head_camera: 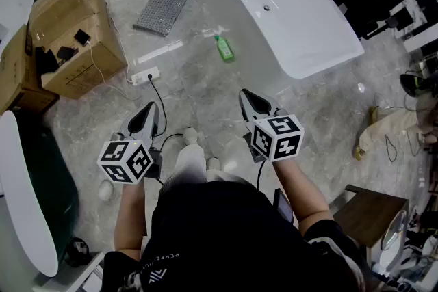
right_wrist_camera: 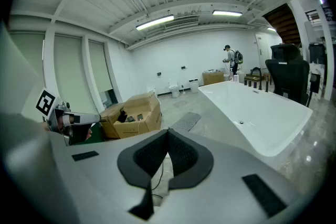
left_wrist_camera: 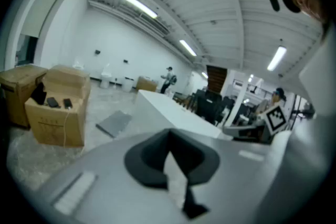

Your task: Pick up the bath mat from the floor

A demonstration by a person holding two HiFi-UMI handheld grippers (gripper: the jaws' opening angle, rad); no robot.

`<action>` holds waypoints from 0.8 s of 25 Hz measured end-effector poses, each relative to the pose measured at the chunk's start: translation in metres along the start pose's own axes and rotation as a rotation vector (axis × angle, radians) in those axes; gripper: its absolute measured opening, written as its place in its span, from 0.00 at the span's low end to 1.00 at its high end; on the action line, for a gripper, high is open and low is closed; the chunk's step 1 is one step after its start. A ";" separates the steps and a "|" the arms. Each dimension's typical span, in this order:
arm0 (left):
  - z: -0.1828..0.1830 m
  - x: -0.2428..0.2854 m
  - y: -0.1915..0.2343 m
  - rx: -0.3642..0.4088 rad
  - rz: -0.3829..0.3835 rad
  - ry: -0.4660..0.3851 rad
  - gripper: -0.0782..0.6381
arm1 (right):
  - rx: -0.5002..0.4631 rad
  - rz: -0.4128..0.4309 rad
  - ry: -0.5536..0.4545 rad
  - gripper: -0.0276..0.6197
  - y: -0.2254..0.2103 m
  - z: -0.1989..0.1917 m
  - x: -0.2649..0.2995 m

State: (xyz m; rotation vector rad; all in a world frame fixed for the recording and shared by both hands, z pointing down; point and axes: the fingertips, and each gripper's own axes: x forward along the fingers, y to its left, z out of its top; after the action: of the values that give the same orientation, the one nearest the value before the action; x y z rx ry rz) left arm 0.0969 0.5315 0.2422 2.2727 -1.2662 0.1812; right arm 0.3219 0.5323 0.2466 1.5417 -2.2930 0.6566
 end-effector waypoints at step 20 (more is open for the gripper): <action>0.040 0.045 0.048 0.033 0.003 -0.040 0.12 | 0.001 0.057 0.029 0.04 0.002 0.038 0.079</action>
State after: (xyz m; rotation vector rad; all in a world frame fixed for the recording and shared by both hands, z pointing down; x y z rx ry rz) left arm 0.0766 0.4573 0.2431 2.3135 -1.2952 0.1600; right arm 0.2905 0.4508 0.2522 1.4624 -2.3235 0.6898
